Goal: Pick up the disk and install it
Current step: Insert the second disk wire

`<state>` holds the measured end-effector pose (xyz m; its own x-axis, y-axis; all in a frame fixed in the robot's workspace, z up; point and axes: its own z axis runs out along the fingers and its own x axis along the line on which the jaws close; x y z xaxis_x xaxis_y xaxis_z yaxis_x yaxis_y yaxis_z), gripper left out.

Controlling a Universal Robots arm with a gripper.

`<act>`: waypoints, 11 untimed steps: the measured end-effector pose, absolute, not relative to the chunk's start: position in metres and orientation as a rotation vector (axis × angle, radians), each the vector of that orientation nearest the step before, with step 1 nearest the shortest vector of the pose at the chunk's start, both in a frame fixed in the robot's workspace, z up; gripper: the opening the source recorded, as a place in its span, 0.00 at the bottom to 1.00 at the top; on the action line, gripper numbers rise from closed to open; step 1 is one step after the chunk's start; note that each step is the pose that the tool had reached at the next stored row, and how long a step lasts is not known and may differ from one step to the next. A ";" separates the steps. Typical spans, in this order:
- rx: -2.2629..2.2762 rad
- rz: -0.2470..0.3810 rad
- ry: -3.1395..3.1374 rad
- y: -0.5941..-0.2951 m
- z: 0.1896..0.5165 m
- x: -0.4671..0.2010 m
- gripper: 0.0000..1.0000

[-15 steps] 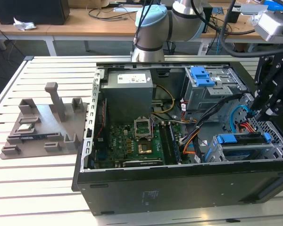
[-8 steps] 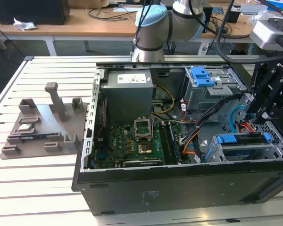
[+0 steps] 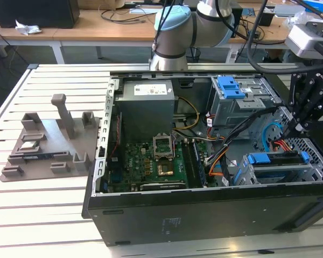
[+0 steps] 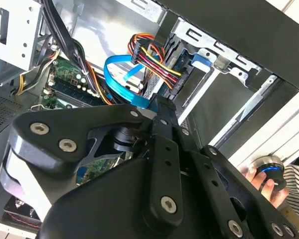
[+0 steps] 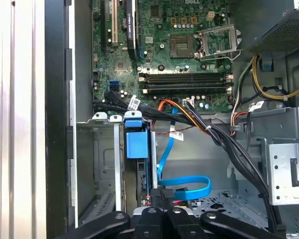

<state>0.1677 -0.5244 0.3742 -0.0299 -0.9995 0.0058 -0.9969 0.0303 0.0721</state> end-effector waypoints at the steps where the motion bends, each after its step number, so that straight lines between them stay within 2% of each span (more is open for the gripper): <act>1: 2.147 -0.070 -2.214 -0.526 0.374 0.168 0.11; 6: 2.135 -0.043 -2.203 -0.543 0.370 0.166 0.11; 11: 2.135 -0.044 -2.202 -0.543 0.358 0.165 0.11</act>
<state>0.1650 -0.5435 0.3580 -0.0297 -0.9990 0.0334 -0.9969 0.0321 0.0719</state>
